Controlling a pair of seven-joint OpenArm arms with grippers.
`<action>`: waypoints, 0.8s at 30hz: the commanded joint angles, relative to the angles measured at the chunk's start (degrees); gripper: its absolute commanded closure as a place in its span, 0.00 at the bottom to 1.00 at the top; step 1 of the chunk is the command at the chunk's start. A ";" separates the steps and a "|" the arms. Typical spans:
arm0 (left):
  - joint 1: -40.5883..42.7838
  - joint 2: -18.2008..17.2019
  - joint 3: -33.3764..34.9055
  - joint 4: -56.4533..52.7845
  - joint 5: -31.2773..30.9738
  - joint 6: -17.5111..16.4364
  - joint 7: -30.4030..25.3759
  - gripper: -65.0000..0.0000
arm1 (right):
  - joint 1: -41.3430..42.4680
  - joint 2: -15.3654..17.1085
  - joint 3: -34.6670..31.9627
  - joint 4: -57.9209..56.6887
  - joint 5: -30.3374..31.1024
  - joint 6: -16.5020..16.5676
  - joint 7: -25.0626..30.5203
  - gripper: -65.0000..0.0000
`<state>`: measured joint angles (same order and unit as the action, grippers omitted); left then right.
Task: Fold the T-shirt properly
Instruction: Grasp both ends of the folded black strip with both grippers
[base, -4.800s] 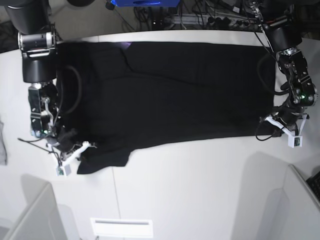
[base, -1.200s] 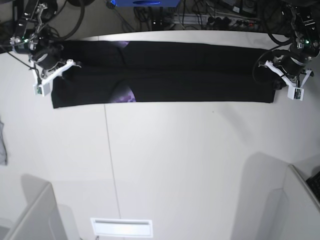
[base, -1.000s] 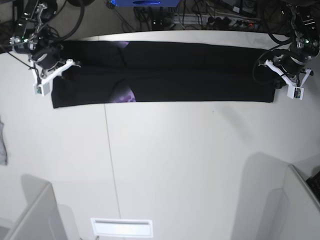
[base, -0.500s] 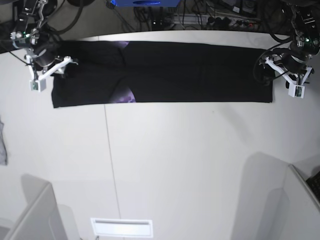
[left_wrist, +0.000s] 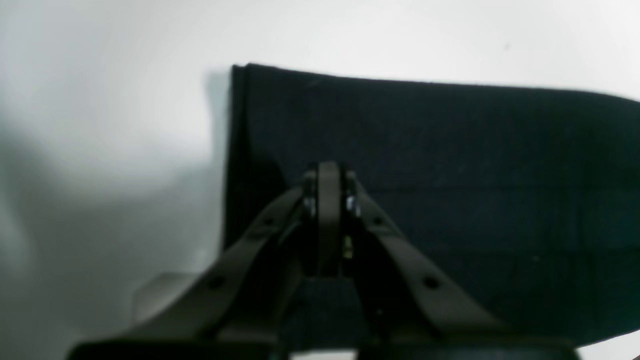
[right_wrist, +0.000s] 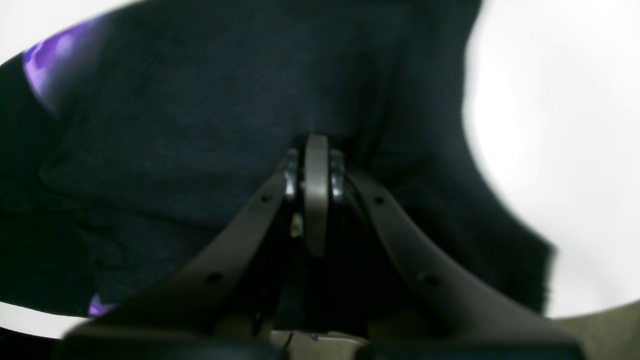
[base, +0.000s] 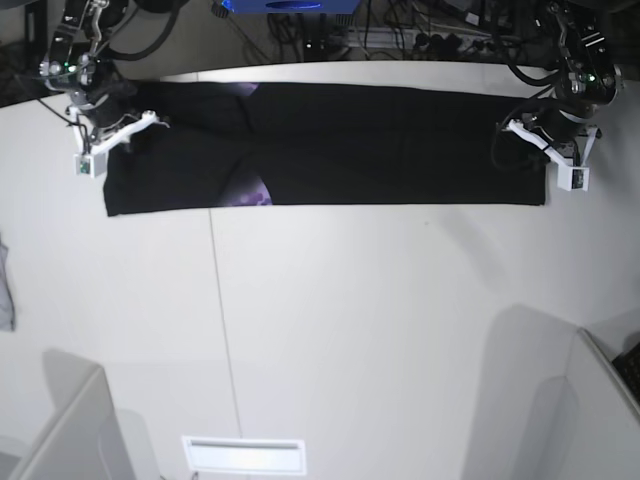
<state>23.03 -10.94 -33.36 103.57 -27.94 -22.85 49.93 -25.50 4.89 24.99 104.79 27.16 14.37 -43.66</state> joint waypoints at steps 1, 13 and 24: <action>-0.56 -0.62 -0.26 -0.67 0.65 -0.05 -0.83 1.00 | 0.66 0.79 0.19 -0.05 0.58 0.27 1.33 1.00; -8.56 0.61 -0.44 -14.03 7.42 -0.05 -0.92 1.00 | 6.90 1.14 0.19 -9.98 0.49 0.18 1.15 1.00; -15.42 0.43 -0.70 -19.04 7.42 -0.05 -0.83 1.00 | 16.84 2.46 0.11 -19.39 0.40 0.00 0.80 1.00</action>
<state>7.62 -10.00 -34.04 84.38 -21.65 -23.57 47.70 -9.02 6.72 25.02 85.19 28.69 14.98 -42.50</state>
